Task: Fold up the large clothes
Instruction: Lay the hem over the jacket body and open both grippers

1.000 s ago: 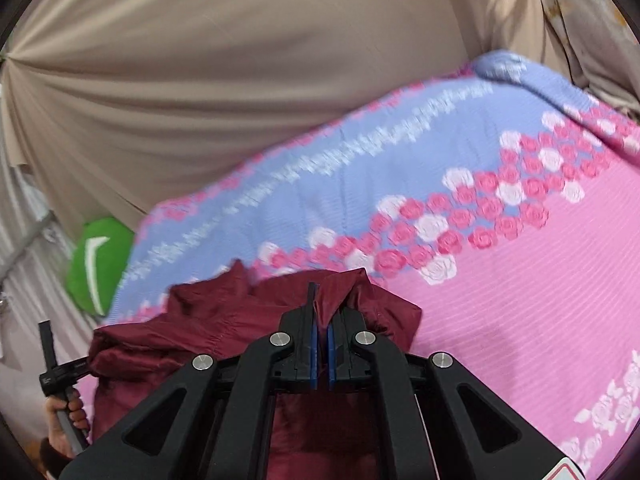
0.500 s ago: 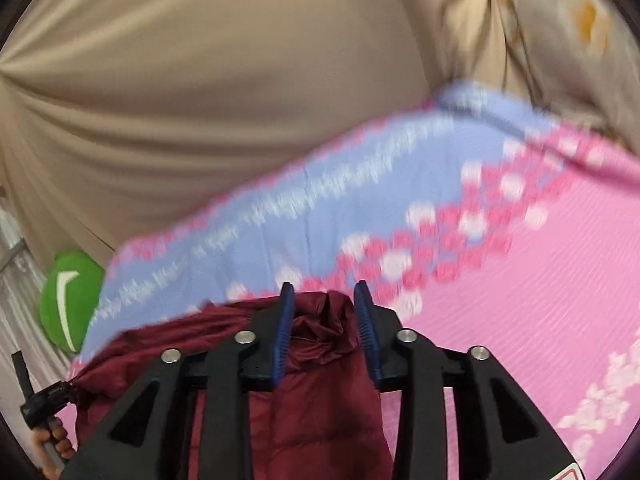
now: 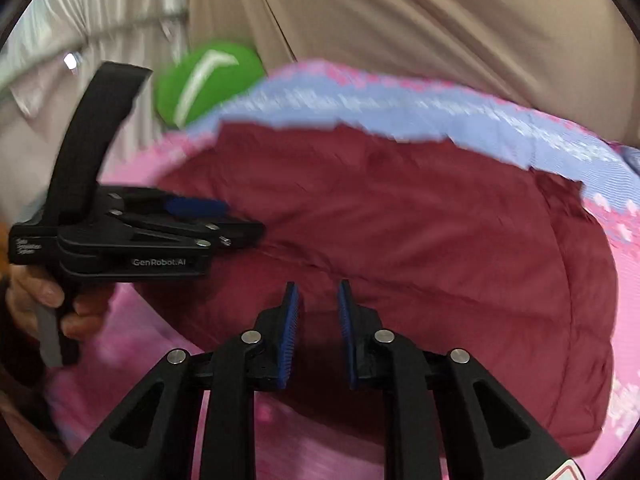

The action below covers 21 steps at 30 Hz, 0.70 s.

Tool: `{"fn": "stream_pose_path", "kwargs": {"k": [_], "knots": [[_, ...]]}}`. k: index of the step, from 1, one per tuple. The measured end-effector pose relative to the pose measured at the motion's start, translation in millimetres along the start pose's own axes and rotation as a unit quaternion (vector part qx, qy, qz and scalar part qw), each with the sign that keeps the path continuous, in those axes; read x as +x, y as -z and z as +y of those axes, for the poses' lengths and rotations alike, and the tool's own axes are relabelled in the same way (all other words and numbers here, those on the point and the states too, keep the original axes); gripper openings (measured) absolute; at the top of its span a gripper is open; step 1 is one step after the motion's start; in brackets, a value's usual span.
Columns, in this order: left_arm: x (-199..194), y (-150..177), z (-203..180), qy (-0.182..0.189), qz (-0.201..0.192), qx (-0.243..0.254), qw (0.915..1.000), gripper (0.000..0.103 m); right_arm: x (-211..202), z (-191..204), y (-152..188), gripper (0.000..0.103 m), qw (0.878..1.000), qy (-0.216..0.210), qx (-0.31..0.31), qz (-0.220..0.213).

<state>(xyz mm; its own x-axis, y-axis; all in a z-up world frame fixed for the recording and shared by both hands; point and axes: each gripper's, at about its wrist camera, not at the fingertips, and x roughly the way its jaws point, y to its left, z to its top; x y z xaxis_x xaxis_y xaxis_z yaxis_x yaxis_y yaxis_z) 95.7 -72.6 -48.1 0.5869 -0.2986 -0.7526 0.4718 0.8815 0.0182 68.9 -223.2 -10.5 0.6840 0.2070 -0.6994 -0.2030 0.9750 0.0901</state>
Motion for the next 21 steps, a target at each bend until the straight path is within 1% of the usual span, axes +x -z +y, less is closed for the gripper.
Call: {"fn": "stream_pose_path", "kwargs": {"k": [1, 2, 3, 4, 5, 6, 7, 9, 10, 11, 12, 13, 14, 16, 18, 19, 20, 21], "knots": [[-0.7, 3.2, 1.2, -0.01, -0.005, 0.005, 0.9999, 0.056, 0.1, -7.3, 4.9, 0.016, 1.0, 0.016, 0.004, 0.006], [-4.5, 5.7, 7.8, -0.029, -0.007, 0.002, 0.9995, 0.056, -3.4, -21.3, 9.9, 0.015, 0.999, 0.031, 0.021, 0.01], [-7.5, 6.2, 14.6, -0.036, -0.007, -0.004, 0.9993, 0.056, -9.9, -40.4, 15.8, 0.015, 0.998, 0.045, 0.048, 0.015], [-10.8, 9.2, 24.8, -0.043, -0.005, -0.014, 0.999, 0.056, -14.0, -50.8, 19.5, 0.015, 0.996, 0.054, 0.063, 0.016], [-13.3, 13.0, 35.6, -0.05, -0.001, -0.026, 0.9984, 0.056, -22.8, -72.8, 28.7, 0.014, 0.993, 0.078, 0.091, 0.019], [-15.0, 16.8, 45.4, -0.054, 0.004, -0.038, 0.9978, 0.056, -27.0, -85.8, 33.5, 0.014, 0.99, 0.096, 0.105, 0.022], [-16.6, 21.5, 55.6, -0.059, 0.008, -0.05, 0.997, 0.056, -34.2, -105.2, 44.0, 0.014, 0.984, 0.123, 0.13, 0.026], [-19.3, 27.9, 75.1, -0.075, 0.01, -0.07, 0.9946, 0.056, -47.5, -127.9, 60.7, 0.012, 0.977, 0.131, 0.164, 0.026], [-20.9, 29.7, 83.1, -0.078, 0.012, -0.079, 0.9937, 0.055, -54.5, -139.8, 67.8, 0.01, 0.972, 0.141, 0.185, 0.027], [-25.1, 29.6, 91.3, -0.086, 0.013, -0.091, 0.9921, 0.055, -58.3, -145.1, 70.0, 0.01, 0.969, 0.151, 0.194, 0.03], [-30.1, 27.8, 98.2, -0.091, 0.011, -0.103, 0.9904, 0.054, -62.8, -149.9, 69.7, 0.011, 0.963, 0.17, 0.204, 0.035], [-36.1, 24.4, 105.7, -0.09, 0.007, -0.118, 0.9889, 0.053, -66.6, -153.1, 65.6, 0.017, 0.958, 0.192, 0.21, 0.039], [-44.1, 17.7, 114.4, -0.081, -0.003, -0.135, 0.9875, 0.054, -73.0, -157.2, 55.4, 0.02, 0.955, 0.206, 0.213, 0.034], [-55.0, -0.4, 127.8, -0.064, -0.026, -0.153, 0.9858, 0.055, -84.2, -163.5, 30.1, 0.02, 0.956, 0.212, 0.204, 0.007], [-55.7, -27.3, 139.2, -0.071, -0.046, -0.16, 0.9835, 0.065, -86.3, -171.2, -6.3, 0.025, 0.961, 0.193, 0.198, -0.032], [-52.8, -39.8, 143.2, -0.076, -0.053, -0.163, 0.9822, 0.075, -84.2, -178.6, -21.4, 0.032, 0.962, 0.181, 0.202, -0.045], [-48.0, -50.2, 151.4, -0.085, -0.054, -0.177, 0.9791, 0.083, -77.2, -182.9, -36.4, 0.038, 0.961, 0.175, 0.207, -0.056], [-42.2, -57.2, 157.3, -0.087, -0.051, -0.189, 0.9768, 0.086, -70.6, -189.1, -49.0, 0.042, 0.959, 0.175, 0.213, -0.068]]}}
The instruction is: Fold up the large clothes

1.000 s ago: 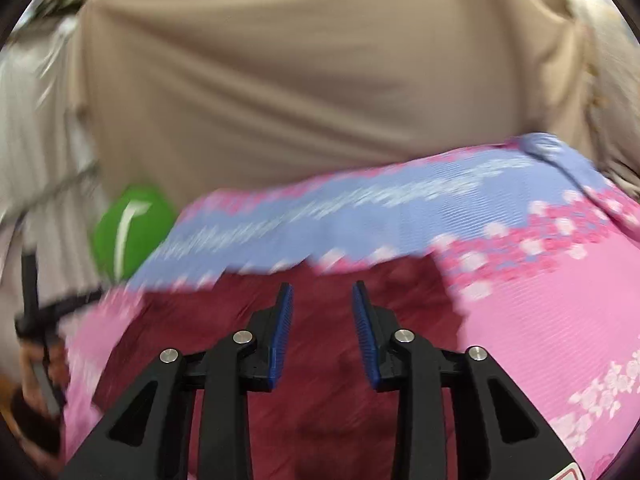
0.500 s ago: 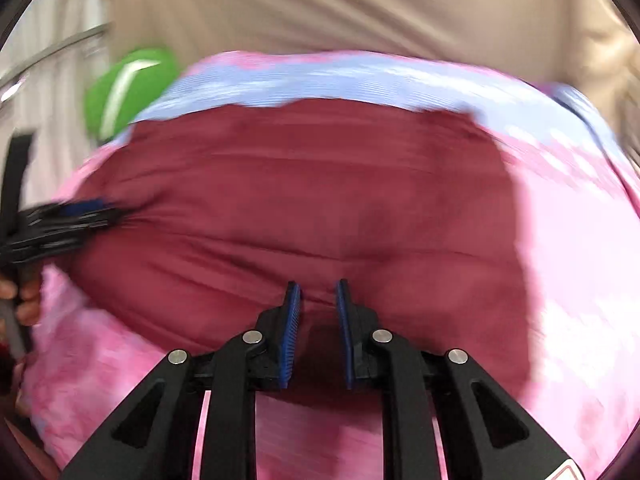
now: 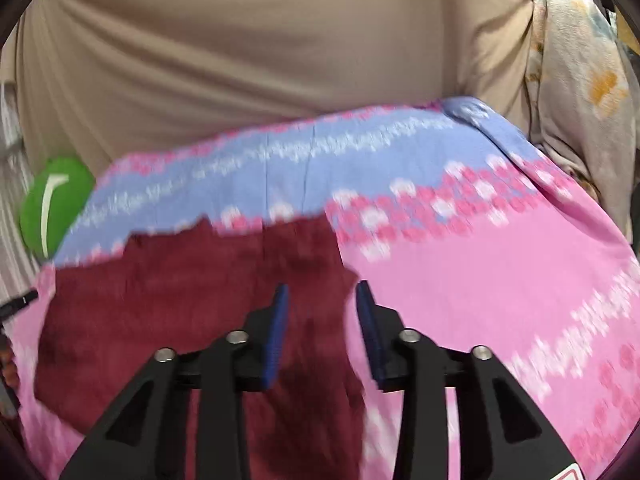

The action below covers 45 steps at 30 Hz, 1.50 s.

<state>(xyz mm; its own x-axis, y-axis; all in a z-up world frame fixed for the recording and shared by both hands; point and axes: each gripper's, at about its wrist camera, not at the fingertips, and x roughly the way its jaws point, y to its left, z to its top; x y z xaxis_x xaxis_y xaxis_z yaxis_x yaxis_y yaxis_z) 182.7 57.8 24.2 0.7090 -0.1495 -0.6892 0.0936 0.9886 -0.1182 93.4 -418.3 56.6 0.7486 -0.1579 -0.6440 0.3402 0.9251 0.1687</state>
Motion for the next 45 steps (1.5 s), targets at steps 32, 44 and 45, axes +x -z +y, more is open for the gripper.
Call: {"fn": "stream_pose_path", "kwargs": {"k": [32, 44, 45], "knots": [[28.1, -12.8, -23.3, 0.004, -0.013, 0.003, 0.9999, 0.011, 37.2, 67.7, -0.2, 0.006, 0.997, -0.034, -0.057, 0.026], [7.5, 98.3, -99.2, 0.141, 0.106, 0.124, 0.9765, 0.019, 9.1, 136.0, 118.0, 0.0, 0.974, -0.115, -0.153, 0.12], [6.2, 97.9, -88.9, 0.138, 0.108, 0.109, 0.9785, 0.019, 9.3, 115.8, 116.2, 0.0, 0.979, -0.102, -0.131, 0.121]]}}
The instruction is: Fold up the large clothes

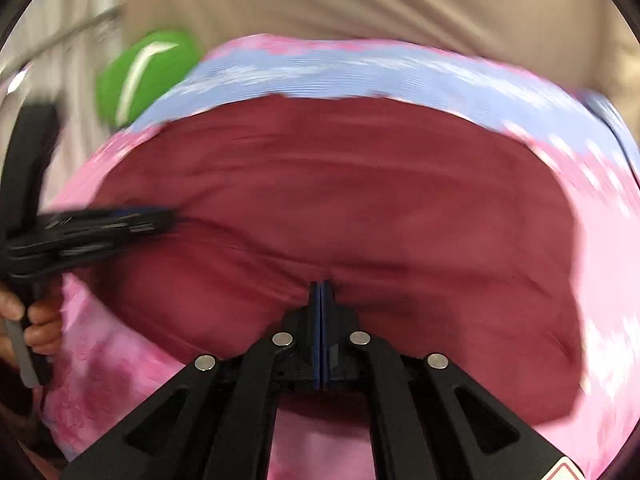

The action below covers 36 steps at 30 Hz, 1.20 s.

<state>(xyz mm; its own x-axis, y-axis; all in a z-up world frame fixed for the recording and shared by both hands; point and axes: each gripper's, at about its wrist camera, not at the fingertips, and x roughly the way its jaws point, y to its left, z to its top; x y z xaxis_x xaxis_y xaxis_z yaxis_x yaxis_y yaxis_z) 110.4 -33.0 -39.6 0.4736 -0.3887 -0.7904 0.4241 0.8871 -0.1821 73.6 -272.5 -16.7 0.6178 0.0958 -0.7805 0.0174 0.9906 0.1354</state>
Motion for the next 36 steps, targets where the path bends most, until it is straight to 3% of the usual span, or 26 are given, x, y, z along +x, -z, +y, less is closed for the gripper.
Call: {"fn": "stream_pose_path", "kwargs": {"k": [6, 8, 9, 10, 13, 16, 18, 21, 28, 30, 32, 36], "knots": [[-27.2, 18.0, 53.4, -0.084, -0.014, -0.053, 0.995, 0.019, -19.5, -111.3, 41.0, 0.0, 0.985, 0.124, 0.124, -0.003], [-30.9, 23.9, 74.4, -0.139, -0.021, -0.064, 0.988, 0.019, -19.7, -133.6, 51.1, 0.002, 0.976, 0.153, 0.157, 0.006], [-33.2, 26.1, 81.5, -0.157, -0.025, -0.071, 0.9848, 0.019, -19.2, -139.3, 52.8, 0.007, 0.969, 0.185, 0.161, 0.016], [-34.8, 27.4, 87.1, -0.157, -0.026, -0.077, 0.9842, 0.019, -22.4, -140.7, 51.3, 0.01, 0.968, 0.187, 0.167, 0.016], [-32.4, 25.9, 91.3, -0.151, -0.025, -0.086, 0.9844, 0.019, -41.8, -125.0, 33.8, 0.009, 0.974, 0.141, 0.175, -0.017], [-28.1, 24.9, 83.9, -0.171, -0.027, -0.073, 0.9822, 0.018, -54.8, -77.2, 0.7, 0.01, 0.987, 0.082, 0.124, -0.053], [-24.8, 25.2, 79.2, -0.178, -0.026, -0.069, 0.9814, 0.018, -47.1, -36.7, -20.1, 0.01, 0.995, 0.028, 0.084, -0.052], [-23.3, 26.8, 78.7, -0.178, -0.025, -0.072, 0.9811, 0.019, -19.2, 14.5, -48.9, 0.01, 0.999, -0.019, 0.03, -0.025], [-22.6, 27.9, 82.3, -0.166, -0.028, -0.08, 0.9824, 0.019, 67.1, 59.1, -107.5, 0.01, 0.999, -0.005, -0.026, 0.028], [-22.6, 28.5, 83.6, -0.161, -0.029, -0.08, 0.9832, 0.019, 86.3, 60.7, -106.3, 0.01, 0.999, 0.0, -0.015, 0.049], [-22.7, 29.4, 86.3, -0.153, -0.031, -0.079, 0.9845, 0.019, 108.2, 56.3, -103.7, 0.001, 0.998, 0.008, -0.007, 0.06], [-21.8, 29.8, 88.3, -0.142, -0.033, -0.076, 0.9863, 0.019, 130.4, 58.9, -101.7, 0.0, 0.997, 0.021, -0.006, 0.07]]}}
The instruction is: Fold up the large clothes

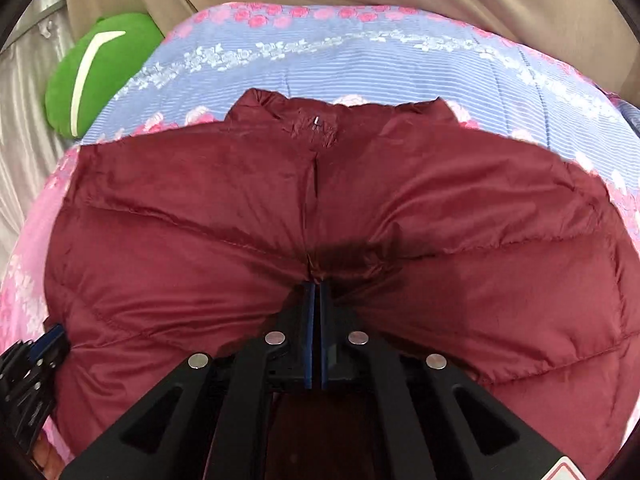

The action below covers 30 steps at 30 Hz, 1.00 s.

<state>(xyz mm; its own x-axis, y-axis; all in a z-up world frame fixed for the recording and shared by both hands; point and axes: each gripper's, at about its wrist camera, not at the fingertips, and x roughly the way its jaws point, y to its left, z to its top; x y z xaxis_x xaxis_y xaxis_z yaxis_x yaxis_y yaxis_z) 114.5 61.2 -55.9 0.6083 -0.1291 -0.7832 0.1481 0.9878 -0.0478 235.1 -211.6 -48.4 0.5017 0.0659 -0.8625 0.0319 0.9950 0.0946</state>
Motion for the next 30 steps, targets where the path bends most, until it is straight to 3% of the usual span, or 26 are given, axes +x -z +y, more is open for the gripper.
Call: {"fn": "stream_pose_path", "kwargs": {"k": [4, 6, 10, 16, 23, 26, 30], "knots": [[1.6, -0.3, 1.0, 0.007, 0.002, 0.001, 1.0, 0.019, -6.7, 0.7, -6.9, 0.003, 1.0, -0.004, 0.014, 0.005], [2.1, -0.3, 2.2, 0.01, 0.001, 0.002, 0.9999, 0.019, -20.3, 2.0, -11.2, 0.003, 0.999, -0.026, 0.021, -0.01], [3.4, -0.7, 0.9, 0.008, 0.0, 0.003, 1.0, 0.019, -30.2, 10.6, -26.9, 0.003, 0.999, -0.028, 0.009, -0.035], [7.1, -4.4, 0.5, 0.017, 0.002, 0.002, 0.9999, 0.02, 28.8, 3.0, -40.5, 0.0, 1.0, -0.009, 0.017, 0.01], [19.0, -16.5, -6.0, 0.002, -0.001, 0.016, 0.9999, 0.02, 37.6, 11.9, -48.5, 0.0, 1.0, 0.026, -0.003, -0.013], [23.4, -23.3, -7.9, -0.007, 0.0, 0.021, 0.9998, 0.02, 33.9, 1.5, -52.5, 0.0, 1.0, 0.006, 0.022, -0.007], [8.3, -25.8, 10.7, 0.027, 0.008, -0.018, 0.9994, 0.023, -6.6, -35.2, -41.4, 0.002, 0.995, -0.048, 0.086, -0.036]]}}
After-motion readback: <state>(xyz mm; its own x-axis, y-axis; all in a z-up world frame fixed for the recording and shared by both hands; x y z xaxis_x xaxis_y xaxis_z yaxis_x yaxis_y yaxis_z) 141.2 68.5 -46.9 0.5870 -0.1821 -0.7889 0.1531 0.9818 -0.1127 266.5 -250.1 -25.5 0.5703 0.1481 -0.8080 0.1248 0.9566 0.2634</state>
